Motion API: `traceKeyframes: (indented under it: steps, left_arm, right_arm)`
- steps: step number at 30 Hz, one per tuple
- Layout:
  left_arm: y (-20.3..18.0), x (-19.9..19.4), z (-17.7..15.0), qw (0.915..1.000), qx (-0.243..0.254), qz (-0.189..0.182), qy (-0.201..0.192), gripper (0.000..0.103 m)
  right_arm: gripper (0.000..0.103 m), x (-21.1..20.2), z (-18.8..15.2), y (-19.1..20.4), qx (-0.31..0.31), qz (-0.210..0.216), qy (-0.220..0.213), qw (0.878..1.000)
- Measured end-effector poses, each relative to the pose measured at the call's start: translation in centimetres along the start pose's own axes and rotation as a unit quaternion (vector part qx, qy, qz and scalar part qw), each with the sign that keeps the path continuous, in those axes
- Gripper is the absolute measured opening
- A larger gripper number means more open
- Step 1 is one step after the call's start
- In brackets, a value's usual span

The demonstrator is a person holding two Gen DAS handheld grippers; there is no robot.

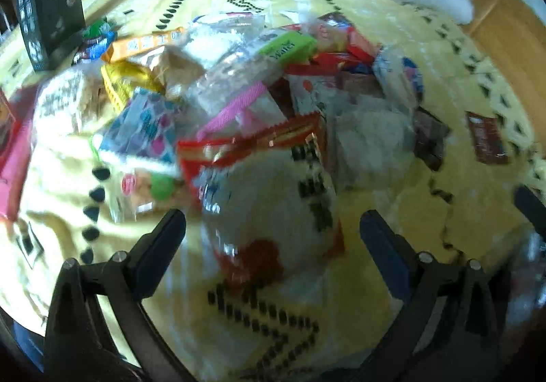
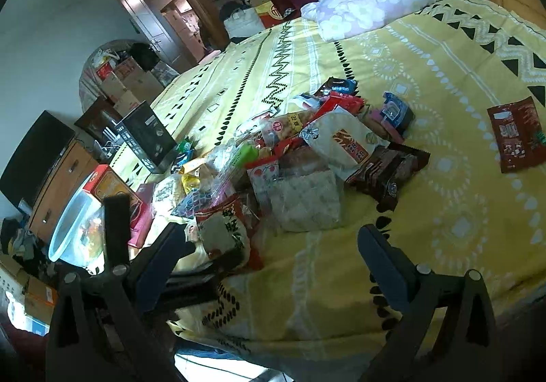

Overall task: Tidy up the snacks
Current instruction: 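Grasp the red-white cartoon snack bag with left tool while right grasps clear speckled bag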

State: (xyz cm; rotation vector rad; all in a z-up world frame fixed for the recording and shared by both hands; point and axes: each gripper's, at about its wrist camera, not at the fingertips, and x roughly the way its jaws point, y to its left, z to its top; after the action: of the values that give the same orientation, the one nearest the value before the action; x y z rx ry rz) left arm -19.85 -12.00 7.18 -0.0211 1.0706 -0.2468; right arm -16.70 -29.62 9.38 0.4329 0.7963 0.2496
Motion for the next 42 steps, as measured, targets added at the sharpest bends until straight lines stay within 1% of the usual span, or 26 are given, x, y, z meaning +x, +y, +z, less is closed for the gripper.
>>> traceKeyframes:
  steps: [1,2,3,6,7,9,10,11,13,17,18,20,22,24,26,27,30,32,34,37,38,39,42]
  left_arm:
    - [-0.3,1.0,0.6,0.9995,0.009,0.031,0.005,0.101]
    - [-0.1,1.3,0.7,0.9992,0.007,0.038,0.009,0.101]
    - [0.5,1.5,0.8,0.9993,0.005,0.035,0.011,0.097]
    - [1.3,1.1,0.9,0.9995,0.024,0.017,0.003,0.074]
    - [1.7,0.7,0.7,0.9995,0.03,0.01,0.0,0.07]
    - [2.8,-0.9,0.0,0.9992,0.035,-0.009,-0.015,0.068]
    - [3.0,-1.7,-0.3,0.9989,0.039,-0.012,-0.022,0.066]
    - [3.4,-2.4,-0.7,0.9987,0.04,-0.018,-0.026,0.066]
    - [4.8,-3.6,-0.9,0.9983,0.04,-0.029,-0.032,0.064]
    - [7.5,-5.7,-1.0,0.9975,0.034,-0.028,-0.056,0.063]
    - [7.7,-5.4,0.0,0.9973,0.03,-0.027,-0.061,0.063]
    - [8.7,-5.8,0.8,0.9967,0.028,-0.028,-0.071,0.063]
    - [8.7,-5.6,1.5,0.9961,0.032,-0.023,-0.079,0.063]
    - [9.3,-5.6,1.4,0.9962,0.028,-0.028,-0.077,0.063]
    - [9.7,-5.1,1.6,0.9967,0.02,-0.031,-0.072,0.063]
    - [8.8,-4.6,1.9,0.9969,0.016,-0.029,-0.072,0.063]
    - [9.4,-4.1,2.0,0.9968,0.008,-0.036,-0.071,0.063]
    - [9.8,-3.8,2.3,0.9966,0.008,-0.048,-0.066,0.063]
    - [10.0,-3.5,2.5,0.9965,0.007,-0.052,-0.065,0.063]
    - [10.2,-3.3,2.8,0.996,0.008,-0.06,-0.065,0.063]
    - [10.3,-3.1,2.9,0.9959,0.008,-0.063,-0.065,0.063]
    - [10.3,-3.1,3.0,0.9958,0.007,-0.064,-0.065,0.063]
    - [10.3,-3.2,3.1,0.9952,0.008,-0.068,-0.069,0.063]
  right_arm:
    - [0.103,-0.1,0.0,-0.2,0.003,0.002,-0.001,1.0]
    - [0.103,-0.3,-0.1,-0.4,0.007,0.004,-0.002,1.0]
    - [0.103,-0.4,-0.1,-0.5,0.009,0.004,-0.003,1.0]
    - [0.103,-0.8,-0.4,-0.6,0.005,0.0,-0.004,1.0]
    - [0.103,-0.8,-0.4,-0.7,0.002,0.0,-0.005,1.0]
    - [0.101,-0.9,-0.6,-0.9,0.002,0.002,-0.006,1.0]
    - [0.1,-0.7,-0.6,-1.1,0.005,0.007,-0.005,1.0]
    - [0.097,-0.6,-0.6,-1.3,0.009,0.014,-0.003,1.0]
    - [0.096,-0.3,-0.6,-1.5,0.013,0.018,-0.006,1.0]
    - [0.096,0.4,-0.5,-1.4,0.019,0.016,-0.002,1.0]
    - [0.096,1.0,-0.4,-1.4,0.02,0.012,0.002,1.0]
    - [0.096,2.7,-0.2,-1.2,0.027,-0.003,0.021,0.999]
    - [0.096,4.3,0.0,-0.7,0.028,-0.017,0.03,0.999]
    - [0.096,6.6,0.3,-0.3,0.017,-0.035,0.042,0.998]
    - [0.096,8.8,0.5,0.0,0.0,-0.062,0.052,0.997]
    - [0.096,9.8,0.6,0.1,-0.008,-0.077,0.057,0.995]
    - [0.096,12.7,0.8,-0.3,-0.024,-0.111,0.078,0.99]
    - [0.096,14.5,0.7,-0.7,-0.027,-0.13,0.093,0.987]
    - [0.098,15.8,0.6,-1.2,-0.023,-0.137,0.102,0.985]
    - [0.098,16.8,0.5,-1.7,-0.024,-0.146,0.103,0.984]
    - [0.093,16.9,0.4,-1.7,-0.03,-0.148,0.099,0.984]
    - [0.082,16.8,0.3,-1.5,-0.033,-0.149,0.097,0.983]
    - [0.066,15.9,0.1,-1.0,-0.03,-0.14,0.093,0.985]
